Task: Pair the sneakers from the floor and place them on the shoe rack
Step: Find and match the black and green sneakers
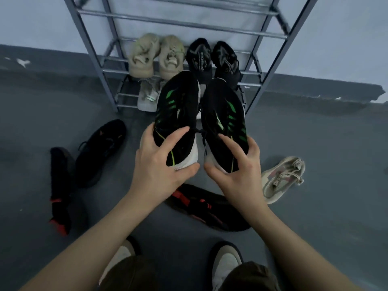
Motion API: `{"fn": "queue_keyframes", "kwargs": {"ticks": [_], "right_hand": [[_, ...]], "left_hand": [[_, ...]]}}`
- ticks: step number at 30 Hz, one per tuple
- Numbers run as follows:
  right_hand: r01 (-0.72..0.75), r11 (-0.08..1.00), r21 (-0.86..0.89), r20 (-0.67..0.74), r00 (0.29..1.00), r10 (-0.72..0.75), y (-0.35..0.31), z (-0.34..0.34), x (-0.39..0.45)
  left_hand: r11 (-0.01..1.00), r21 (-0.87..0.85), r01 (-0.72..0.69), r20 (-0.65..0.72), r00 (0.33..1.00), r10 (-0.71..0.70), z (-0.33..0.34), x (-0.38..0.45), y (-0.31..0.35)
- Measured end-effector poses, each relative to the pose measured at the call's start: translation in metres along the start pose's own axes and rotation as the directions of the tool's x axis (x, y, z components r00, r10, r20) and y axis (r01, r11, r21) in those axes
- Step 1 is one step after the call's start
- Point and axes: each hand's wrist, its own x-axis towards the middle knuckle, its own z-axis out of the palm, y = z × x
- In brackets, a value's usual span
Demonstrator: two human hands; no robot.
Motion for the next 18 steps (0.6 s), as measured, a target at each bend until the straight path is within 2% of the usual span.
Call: {"fn": "queue_keyframes", "kwargs": {"ticks": [9,15,18], "right_hand": [[0.132,0.990,0.045,-0.085,0.988,-0.127,-0.072,-0.003,0.100],[0.177,0.982,0.067,-0.084,0.982,-0.172,-0.103,0.018,0.187],[0.191,0.980,0.054,-0.062,0.980,-0.188,-0.117,0.035,0.232]], "left_hand": [[0.995,0.023,-0.099,-0.169,0.980,0.101,-0.058,0.086,0.026],[0.982,0.143,-0.120,-0.182,0.973,0.145,-0.083,0.167,0.016],[0.985,0.147,-0.088,-0.189,0.975,0.116,-0.089,0.211,0.007]]}}
